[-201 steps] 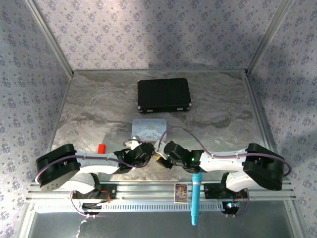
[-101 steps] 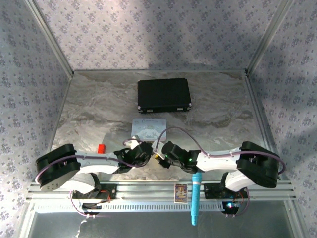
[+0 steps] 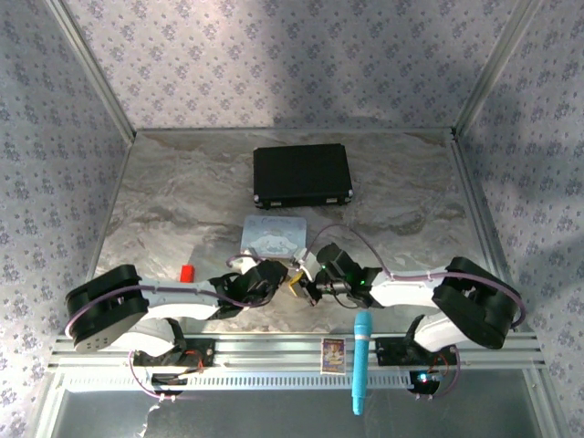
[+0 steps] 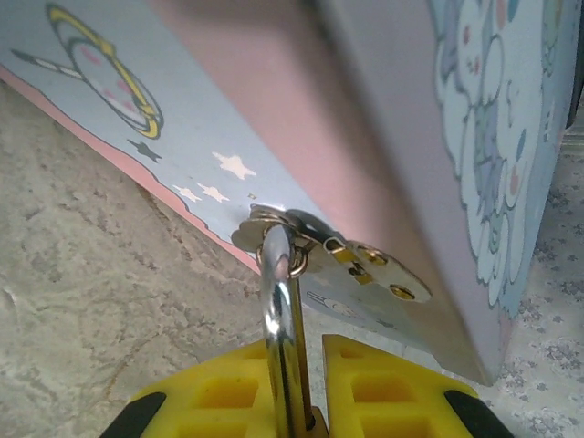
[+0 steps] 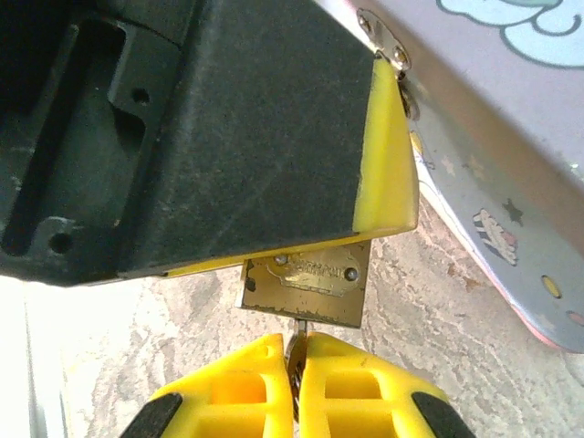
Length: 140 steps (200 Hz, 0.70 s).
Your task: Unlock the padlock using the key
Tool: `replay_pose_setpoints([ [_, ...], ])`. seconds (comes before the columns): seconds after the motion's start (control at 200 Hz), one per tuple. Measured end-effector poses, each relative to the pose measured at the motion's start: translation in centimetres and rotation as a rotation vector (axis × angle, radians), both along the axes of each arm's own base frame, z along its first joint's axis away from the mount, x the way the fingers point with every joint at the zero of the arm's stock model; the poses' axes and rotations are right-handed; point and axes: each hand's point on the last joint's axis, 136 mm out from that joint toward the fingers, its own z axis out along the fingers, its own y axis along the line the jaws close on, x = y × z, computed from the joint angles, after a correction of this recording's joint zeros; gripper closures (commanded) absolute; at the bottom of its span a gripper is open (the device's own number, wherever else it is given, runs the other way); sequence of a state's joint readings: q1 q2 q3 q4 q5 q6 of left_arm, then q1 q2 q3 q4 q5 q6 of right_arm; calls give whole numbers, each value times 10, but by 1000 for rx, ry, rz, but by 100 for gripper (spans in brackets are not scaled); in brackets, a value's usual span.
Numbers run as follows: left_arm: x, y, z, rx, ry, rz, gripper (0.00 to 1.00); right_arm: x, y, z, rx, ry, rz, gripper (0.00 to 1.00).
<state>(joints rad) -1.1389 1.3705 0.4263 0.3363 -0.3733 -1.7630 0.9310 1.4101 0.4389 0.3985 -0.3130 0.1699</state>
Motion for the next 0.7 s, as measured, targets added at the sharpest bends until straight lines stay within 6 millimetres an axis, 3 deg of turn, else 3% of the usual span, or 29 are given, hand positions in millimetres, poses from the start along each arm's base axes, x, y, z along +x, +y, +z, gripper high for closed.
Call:
replay_pose_setpoints([
  [0.25,2,-7,6,-41,-15,-6,100,3,-6,7,102,146,-13,100],
  [0.625,3,-8,4,-64,-22,-2,100,9,-12,3,184,346,-53,84],
  [0.7,2,-6,2,-62,-20,2,100,12,-14,2,190,369,-72,77],
])
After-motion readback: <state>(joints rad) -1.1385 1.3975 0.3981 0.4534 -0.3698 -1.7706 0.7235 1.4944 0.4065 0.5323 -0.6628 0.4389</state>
